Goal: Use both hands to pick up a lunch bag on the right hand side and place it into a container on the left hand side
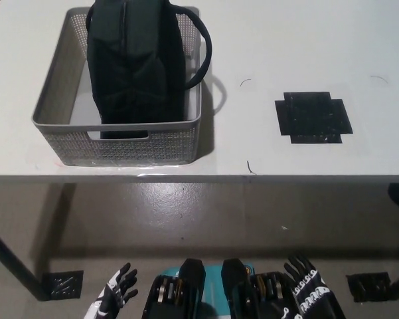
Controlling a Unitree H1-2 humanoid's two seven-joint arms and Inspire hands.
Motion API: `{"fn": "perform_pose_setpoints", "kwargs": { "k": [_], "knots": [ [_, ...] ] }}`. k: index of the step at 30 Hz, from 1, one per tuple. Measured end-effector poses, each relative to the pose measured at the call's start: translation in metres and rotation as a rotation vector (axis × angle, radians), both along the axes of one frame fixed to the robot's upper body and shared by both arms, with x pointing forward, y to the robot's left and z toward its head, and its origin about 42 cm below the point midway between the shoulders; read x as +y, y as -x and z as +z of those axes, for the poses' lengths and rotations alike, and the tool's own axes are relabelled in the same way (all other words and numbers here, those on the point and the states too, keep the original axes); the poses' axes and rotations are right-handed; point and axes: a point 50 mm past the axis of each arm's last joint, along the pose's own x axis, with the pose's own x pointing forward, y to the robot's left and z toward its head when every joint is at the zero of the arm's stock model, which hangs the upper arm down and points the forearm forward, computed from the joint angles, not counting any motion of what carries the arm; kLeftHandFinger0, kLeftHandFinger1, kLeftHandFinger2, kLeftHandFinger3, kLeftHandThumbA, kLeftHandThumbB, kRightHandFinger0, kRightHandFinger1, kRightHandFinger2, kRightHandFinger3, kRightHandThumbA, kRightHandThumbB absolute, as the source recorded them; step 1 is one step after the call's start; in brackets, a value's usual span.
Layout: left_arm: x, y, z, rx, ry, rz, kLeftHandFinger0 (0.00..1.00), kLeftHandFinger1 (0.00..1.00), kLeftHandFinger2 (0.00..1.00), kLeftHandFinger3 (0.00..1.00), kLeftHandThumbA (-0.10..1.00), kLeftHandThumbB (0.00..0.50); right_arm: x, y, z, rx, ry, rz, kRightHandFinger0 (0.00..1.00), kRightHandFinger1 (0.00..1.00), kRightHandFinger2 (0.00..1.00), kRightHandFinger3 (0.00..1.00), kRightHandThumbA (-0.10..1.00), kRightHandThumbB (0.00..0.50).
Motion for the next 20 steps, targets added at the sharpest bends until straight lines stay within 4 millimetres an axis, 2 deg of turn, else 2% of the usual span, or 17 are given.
{"fn": "perform_pose_setpoints", "kwargs": {
  "k": [5,9,15,20],
  "knots": [
    [0.0010,-0.0007,0.0004,-0.002,-0.001,0.006,1.00,1.00,1.00,1.00,1.00,0.132,-0.0005,-0.0006,0.0011,-0.006,-0.002,-0.007,1.00,1.00,1.00,1.00,1.00,0.176],
    [0.0012,-0.0008,0.0005,-0.003,-0.001,0.007,1.00,1.00,1.00,1.00,1.00,0.132,-0.0005,-0.0007,0.0017,-0.010,-0.004,-0.013,1.00,1.00,1.00,1.00,1.00,0.156],
    [0.0014,0.0022,-0.0009,0.004,-0.001,0.010,1.00,1.00,1.00,1.00,1.00,0.112,-0.0011,0.0029,0.0005,-0.006,-0.002,-0.017,1.00,1.00,1.00,1.00,1.00,0.173],
    [0.0016,0.0032,-0.0013,0.002,-0.001,0.011,1.00,1.00,1.00,1.00,1.00,0.103,-0.0013,0.0045,0.0004,-0.005,0.002,-0.018,1.00,1.00,1.00,1.00,1.00,0.159]
  ]
}}
